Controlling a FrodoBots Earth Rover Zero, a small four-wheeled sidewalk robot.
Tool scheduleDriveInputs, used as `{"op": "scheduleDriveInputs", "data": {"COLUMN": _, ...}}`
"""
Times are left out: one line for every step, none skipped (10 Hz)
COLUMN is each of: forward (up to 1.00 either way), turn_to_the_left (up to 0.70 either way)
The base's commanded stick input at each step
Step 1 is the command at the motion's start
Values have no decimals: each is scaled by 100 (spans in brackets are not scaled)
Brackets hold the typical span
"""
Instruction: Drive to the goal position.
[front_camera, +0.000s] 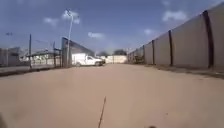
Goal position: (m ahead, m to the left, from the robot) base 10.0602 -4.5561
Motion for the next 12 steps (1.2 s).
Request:
{"op": "scheduleDriveInputs", "data": {"forward": 100, "turn_to_the_left": 0}}
{"op": "scheduleDriveInputs", "data": {"forward": 100, "turn_to_the_left": 0}}
{"op": "scheduleDriveInputs", "data": {"forward": 100, "turn_to_the_left": 0}}
{"op": "scheduleDriveInputs", "data": {"forward": 100, "turn_to_the_left": 0}}
{"op": "scheduleDriveInputs", "data": {"forward": 100, "turn_to_the_left": 0}}
{"op": "scheduleDriveInputs", "data": {"forward": 100, "turn_to_the_left": 0}}
{"op": "scheduleDriveInputs", "data": {"forward": 100, "turn_to_the_left": 0}}
{"op": "scheduleDriveInputs", "data": {"forward": 100, "turn_to_the_left": 0}}
{"op": "scheduleDriveInputs", "data": {"forward": 100, "turn_to_the_left": 0}}
{"op": "scheduleDriveInputs", "data": {"forward": 100, "turn_to_the_left": 0}}
{"op": "scheduleDriveInputs", "data": {"forward": 100, "turn_to_the_left": 0}}
{"op": "scheduleDriveInputs", "data": {"forward": 100, "turn_to_the_left": 0}}
